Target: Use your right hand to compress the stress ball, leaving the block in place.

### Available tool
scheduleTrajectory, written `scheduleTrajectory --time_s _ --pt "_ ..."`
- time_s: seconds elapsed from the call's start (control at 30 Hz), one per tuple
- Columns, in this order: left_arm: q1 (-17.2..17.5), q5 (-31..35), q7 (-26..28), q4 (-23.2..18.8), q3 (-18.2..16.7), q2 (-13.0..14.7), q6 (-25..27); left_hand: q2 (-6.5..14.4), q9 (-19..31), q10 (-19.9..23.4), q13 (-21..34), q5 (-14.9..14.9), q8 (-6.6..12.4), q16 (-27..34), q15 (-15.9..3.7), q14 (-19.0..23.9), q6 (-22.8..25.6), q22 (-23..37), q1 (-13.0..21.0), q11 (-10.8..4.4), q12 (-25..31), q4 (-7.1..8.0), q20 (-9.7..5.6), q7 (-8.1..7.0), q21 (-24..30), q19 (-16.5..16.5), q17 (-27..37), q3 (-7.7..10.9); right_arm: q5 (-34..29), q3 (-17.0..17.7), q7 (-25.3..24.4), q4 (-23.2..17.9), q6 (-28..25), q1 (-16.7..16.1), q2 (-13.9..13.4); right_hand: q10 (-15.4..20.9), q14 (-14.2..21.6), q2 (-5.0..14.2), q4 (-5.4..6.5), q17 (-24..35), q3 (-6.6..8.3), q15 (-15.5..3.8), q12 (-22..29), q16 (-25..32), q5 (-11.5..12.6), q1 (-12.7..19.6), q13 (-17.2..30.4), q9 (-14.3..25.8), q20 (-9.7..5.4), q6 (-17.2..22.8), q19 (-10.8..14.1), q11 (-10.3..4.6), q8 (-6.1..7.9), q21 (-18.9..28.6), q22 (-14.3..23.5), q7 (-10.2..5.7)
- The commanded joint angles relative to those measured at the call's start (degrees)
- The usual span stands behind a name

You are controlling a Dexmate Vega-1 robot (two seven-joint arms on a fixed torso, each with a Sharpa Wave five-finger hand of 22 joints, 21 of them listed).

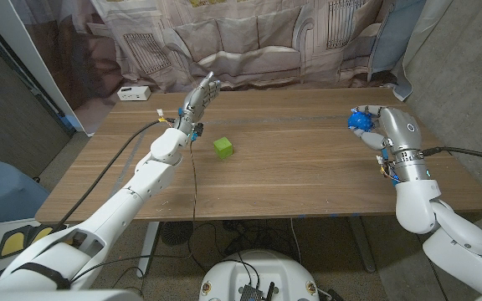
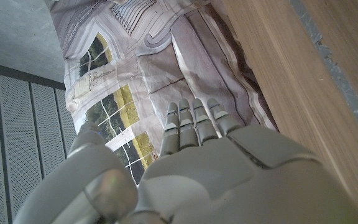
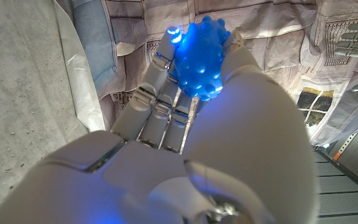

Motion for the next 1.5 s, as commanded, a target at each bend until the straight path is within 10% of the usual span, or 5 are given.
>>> scheduleTrajectory --time_s 0.03,1.5 --pt "-0.3 0.1 0.0 -0.1 0.3 -0.1 0.7 0.5 0.3 0.2 0.3 -0.1 0.17 0.1 -0.09 0.5 0.3 0.3 0.2 -0.19 0.0 -0.36 0.21 0.05 0.2 -0.2 0.2 0.18 -0.6 0.2 0.4 -0.4 -1.1 -0.3 -0.1 -2.5 0.0 8.37 0.25 0.6 -0.55 -6.87 -0.7 -1.1 0.1 6.6 0.0 0.1 0.04 -2.4 -1.8 1.90 -0.98 -0.6 -0.3 1.48" --pt "-1.7 0.6 -0.1 1.2 1.2 -1.3 1.1 0.6 0.3 0.2 0.3 -0.1 0.17 0.1 -0.01 0.4 0.3 0.4 0.1 -0.28 -0.1 -0.53 0.25 -0.03 0.2 -0.2 0.1 0.33 -1.9 4.9 5.1 -3.5 -2.2 -4.9 -0.2 -10.5 -10.8 4.97 3.06 -0.1 -5.00 -2.07 -1.0 -4.8 -0.9 -4.5 -0.6 -2.2 3.18 -10.0 -8.6 4.78 -2.08 -3.4 -1.3 3.93"
